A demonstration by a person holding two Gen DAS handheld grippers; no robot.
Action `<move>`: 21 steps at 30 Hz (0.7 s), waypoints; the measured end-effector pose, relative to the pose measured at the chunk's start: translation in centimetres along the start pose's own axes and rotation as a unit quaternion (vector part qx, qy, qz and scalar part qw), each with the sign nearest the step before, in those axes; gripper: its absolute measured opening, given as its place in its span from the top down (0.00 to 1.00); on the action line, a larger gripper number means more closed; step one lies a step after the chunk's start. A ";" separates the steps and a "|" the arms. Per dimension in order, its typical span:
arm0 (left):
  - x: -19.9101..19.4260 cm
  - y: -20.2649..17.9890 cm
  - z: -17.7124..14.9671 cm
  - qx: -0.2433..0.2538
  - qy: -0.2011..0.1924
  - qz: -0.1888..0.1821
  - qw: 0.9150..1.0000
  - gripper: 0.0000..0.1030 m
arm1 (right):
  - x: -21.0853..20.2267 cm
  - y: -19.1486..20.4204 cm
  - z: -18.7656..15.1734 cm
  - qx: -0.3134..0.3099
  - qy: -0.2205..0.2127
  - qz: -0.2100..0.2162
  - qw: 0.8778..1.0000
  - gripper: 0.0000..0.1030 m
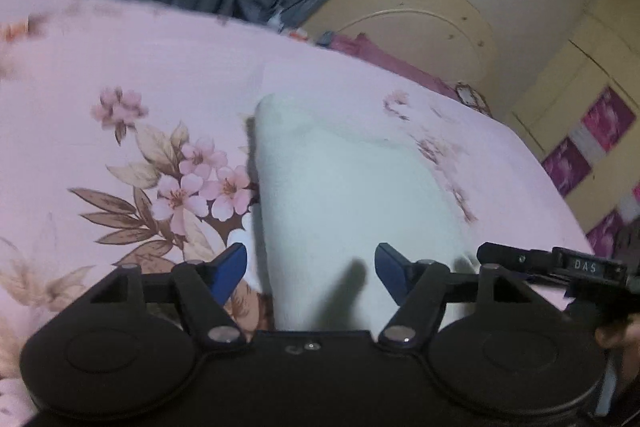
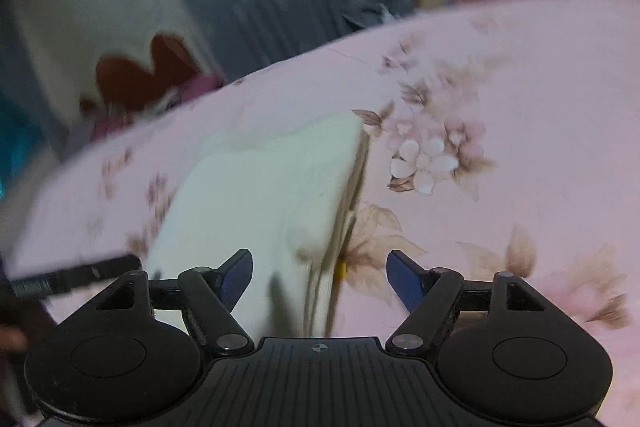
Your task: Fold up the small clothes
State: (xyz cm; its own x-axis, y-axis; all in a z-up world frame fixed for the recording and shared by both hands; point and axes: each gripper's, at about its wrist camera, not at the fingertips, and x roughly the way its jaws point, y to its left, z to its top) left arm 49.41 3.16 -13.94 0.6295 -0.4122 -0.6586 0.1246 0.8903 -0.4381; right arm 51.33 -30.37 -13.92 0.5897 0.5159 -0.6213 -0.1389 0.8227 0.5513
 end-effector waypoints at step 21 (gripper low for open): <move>4.8 -0.2 1.6 -0.041 0.069 0.007 0.997 0.41 | 4.9 -2.1 1.9 0.043 0.079 0.069 0.994 0.63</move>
State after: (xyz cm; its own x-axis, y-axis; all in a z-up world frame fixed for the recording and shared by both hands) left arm 53.62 1.32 -15.98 0.5179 -0.4278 -0.7408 0.0504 0.8797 -0.4728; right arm 56.01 -30.04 -17.09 0.4368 0.6593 -0.6120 -0.1381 0.7214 0.6786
